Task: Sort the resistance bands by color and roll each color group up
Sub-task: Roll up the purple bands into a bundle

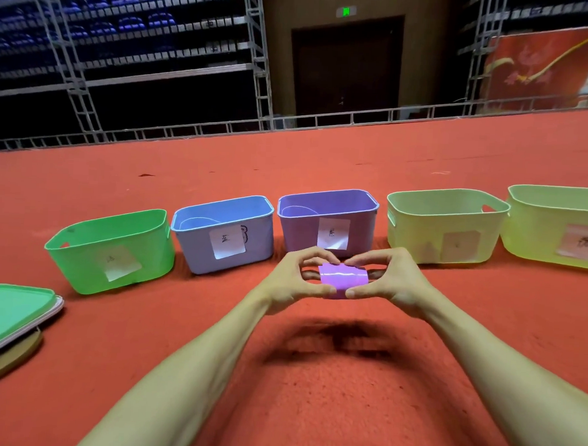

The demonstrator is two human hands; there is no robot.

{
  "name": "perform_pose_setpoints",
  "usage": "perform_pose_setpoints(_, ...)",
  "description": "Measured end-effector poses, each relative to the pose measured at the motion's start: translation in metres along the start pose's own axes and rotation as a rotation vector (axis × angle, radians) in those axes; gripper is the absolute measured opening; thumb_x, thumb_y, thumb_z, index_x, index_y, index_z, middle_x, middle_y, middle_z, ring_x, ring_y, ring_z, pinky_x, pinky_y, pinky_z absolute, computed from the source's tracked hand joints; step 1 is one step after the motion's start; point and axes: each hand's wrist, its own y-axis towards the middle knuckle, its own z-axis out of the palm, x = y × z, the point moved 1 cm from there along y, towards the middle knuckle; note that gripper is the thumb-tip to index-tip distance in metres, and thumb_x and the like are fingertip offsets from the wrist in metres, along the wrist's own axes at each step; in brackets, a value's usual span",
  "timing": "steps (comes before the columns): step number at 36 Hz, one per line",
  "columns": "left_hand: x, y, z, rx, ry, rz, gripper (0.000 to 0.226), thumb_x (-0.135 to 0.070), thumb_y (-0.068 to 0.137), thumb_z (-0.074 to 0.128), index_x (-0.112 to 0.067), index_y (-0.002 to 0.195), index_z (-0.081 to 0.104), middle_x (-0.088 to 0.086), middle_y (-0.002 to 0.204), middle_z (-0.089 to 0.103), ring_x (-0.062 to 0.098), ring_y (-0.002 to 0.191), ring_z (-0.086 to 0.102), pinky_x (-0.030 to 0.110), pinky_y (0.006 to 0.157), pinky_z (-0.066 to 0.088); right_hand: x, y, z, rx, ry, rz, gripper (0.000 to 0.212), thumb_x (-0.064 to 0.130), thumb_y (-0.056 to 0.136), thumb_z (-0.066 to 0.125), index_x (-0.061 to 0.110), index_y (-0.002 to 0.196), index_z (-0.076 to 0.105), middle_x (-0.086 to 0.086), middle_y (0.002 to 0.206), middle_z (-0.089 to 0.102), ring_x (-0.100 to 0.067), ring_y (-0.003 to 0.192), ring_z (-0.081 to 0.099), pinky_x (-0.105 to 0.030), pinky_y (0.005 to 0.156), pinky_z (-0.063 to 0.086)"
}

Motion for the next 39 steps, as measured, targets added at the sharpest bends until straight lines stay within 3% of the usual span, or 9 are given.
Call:
perform_pose_setpoints(7,-0.014,0.019,-0.02,-0.022,-0.025,0.008,0.038,0.01,0.074,0.075,-0.011,0.104,0.063,0.009,0.101,0.068,0.021,0.086,0.066,0.034,0.075,0.055,0.016,0.031,-0.004,0.013,-0.007,-0.033,0.047,-0.003,0.051,0.091,0.013,0.092,0.074,-0.011,0.094,0.075,-0.016,0.084,0.069,-0.033,0.08,0.059)
perform_pose_setpoints(11,-0.02,0.043,-0.036,-0.046,-0.009,0.013,0.037,0.003,0.075,0.077,-0.015,0.104,0.064,0.012,0.104,0.068,0.019,0.085,0.065,0.032,0.074,0.055,0.023,0.062,-0.011,0.005,-0.032,-0.063,0.043,-0.002,0.053,0.09,0.011,0.09,0.073,-0.006,0.092,0.075,-0.013,0.084,0.067,-0.032,0.08,0.057)
perform_pose_setpoints(15,-0.021,0.074,-0.051,-0.06,0.06,0.018,0.036,-0.008,0.07,0.078,-0.02,0.102,0.065,0.009,0.11,0.068,0.017,0.092,0.066,0.034,0.086,0.054,0.026,0.096,-0.018,0.008,-0.116,-0.089,0.039,-0.001,0.056,0.089,0.011,0.089,0.072,0.0,0.092,0.074,-0.012,0.086,0.066,-0.035,0.085,0.055)
perform_pose_setpoints(20,-0.019,0.115,-0.07,-0.074,0.088,0.028,0.035,-0.003,0.071,0.076,-0.021,0.099,0.065,0.005,0.105,0.067,0.012,0.082,0.067,0.023,0.074,0.05,0.016,0.144,-0.028,-0.016,-0.144,-0.122,0.038,0.003,0.055,0.09,0.015,0.085,0.071,0.002,0.09,0.073,-0.012,0.089,0.064,-0.039,0.082,0.056)
perform_pose_setpoints(24,-0.008,0.151,-0.087,-0.067,0.131,0.025,0.035,-0.008,0.068,0.075,-0.02,0.099,0.064,0.013,0.107,0.068,0.018,0.079,0.067,0.035,0.076,0.053,0.004,0.181,-0.037,-0.003,-0.174,-0.121,0.037,0.004,0.054,0.09,0.02,0.082,0.072,0.001,0.086,0.073,-0.009,0.084,0.064,-0.041,0.083,0.055)
perform_pose_setpoints(28,0.009,0.187,-0.102,-0.055,0.157,0.045,0.032,-0.004,0.071,0.076,-0.02,0.096,0.063,0.011,0.093,0.063,0.022,0.073,0.059,0.053,0.083,0.053,-0.008,0.218,-0.046,0.023,-0.234,-0.103,0.035,0.009,0.054,0.09,0.022,0.081,0.072,-0.003,0.084,0.072,-0.01,0.079,0.064,-0.042,0.082,0.054)
perform_pose_setpoints(33,0.029,0.222,-0.116,-0.051,0.186,0.049,0.034,0.008,0.073,0.072,-0.014,0.095,0.06,0.006,0.085,0.061,0.015,0.069,0.058,0.037,0.076,0.052,-0.027,0.256,-0.05,0.067,-0.224,-0.092,0.036,-0.002,0.055,0.087,0.013,0.083,0.07,-0.009,0.079,0.066,-0.014,0.067,0.058,-0.036,0.069,0.051)
perform_pose_setpoints(39,0.043,0.252,-0.131,-0.027,0.225,0.014,0.037,0.01,0.068,0.072,-0.009,0.098,0.058,0.01,0.09,0.056,0.014,0.062,0.057,0.03,0.067,0.051,-0.043,0.293,-0.051,0.109,-0.27,-0.094,0.04,-0.001,0.052,0.089,0.013,0.082,0.067,-0.014,0.093,0.064,-0.011,0.066,0.057,-0.033,0.07,0.052)
